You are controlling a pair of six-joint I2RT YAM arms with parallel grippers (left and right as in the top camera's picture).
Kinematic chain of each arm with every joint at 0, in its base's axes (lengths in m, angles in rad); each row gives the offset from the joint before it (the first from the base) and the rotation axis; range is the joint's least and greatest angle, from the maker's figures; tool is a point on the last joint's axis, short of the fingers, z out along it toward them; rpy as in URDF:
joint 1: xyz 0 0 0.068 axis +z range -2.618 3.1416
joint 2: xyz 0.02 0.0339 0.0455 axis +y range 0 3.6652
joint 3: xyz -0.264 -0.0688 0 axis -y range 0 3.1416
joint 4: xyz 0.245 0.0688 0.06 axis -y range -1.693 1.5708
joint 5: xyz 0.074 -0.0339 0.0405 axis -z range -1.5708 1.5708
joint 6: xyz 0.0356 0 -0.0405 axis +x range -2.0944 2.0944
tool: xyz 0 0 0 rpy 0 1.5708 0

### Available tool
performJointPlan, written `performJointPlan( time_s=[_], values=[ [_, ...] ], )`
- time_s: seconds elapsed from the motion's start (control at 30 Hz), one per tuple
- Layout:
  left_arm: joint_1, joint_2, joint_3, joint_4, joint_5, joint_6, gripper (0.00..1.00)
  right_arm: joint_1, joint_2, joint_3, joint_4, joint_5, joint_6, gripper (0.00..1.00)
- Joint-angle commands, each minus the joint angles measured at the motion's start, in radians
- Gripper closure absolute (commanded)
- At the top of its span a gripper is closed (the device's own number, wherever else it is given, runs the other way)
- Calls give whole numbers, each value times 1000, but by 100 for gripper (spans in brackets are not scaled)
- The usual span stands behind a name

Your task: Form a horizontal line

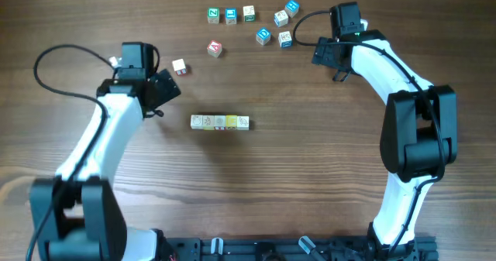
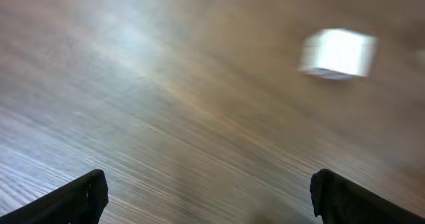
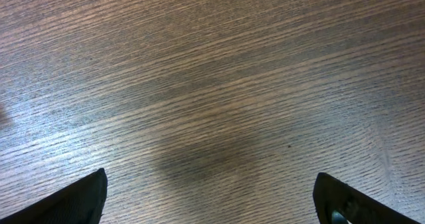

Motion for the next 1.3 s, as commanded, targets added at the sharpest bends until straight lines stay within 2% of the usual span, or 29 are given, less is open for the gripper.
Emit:
performJointPlan(
  time_s=[0.0, 0.13, 0.43, 0.57, 0.67, 0.83, 1.1, 1.17, 1.27],
  values=[
    [-91, -113, -6, 0, -5, 1, 0, 3, -29, -5, 4, 20, -5, 0],
    [-160, -151, -6, 0, -5, 1, 0, 3, -29, -5, 4, 20, -5, 1],
    [-164, -150, -6, -2, -5, 1, 0, 3, -29, -5, 4, 20, -5, 0],
    [-164, -162, -7, -97, -5, 1, 0, 3, -29, -4, 4, 20, -5, 0],
    [-165, -212, -11, -105, -5, 1, 0, 3, -29, -4, 4, 20, -5, 0],
    [-165, -318, -132, 96, -5, 1, 0, 3, -29, -5, 4, 20, -5, 0],
    [-160, -653, -513, 301, -5, 1, 0, 3, -29, -5, 4, 20, -5, 0],
    [-148, -720, -564, 346, -5, 1, 0, 3, -29, -5, 4, 20, -5, 0],
    [-135, -782, -606, 510, -5, 1, 0, 3, -29, -4, 4, 20, -5, 0]
  ],
)
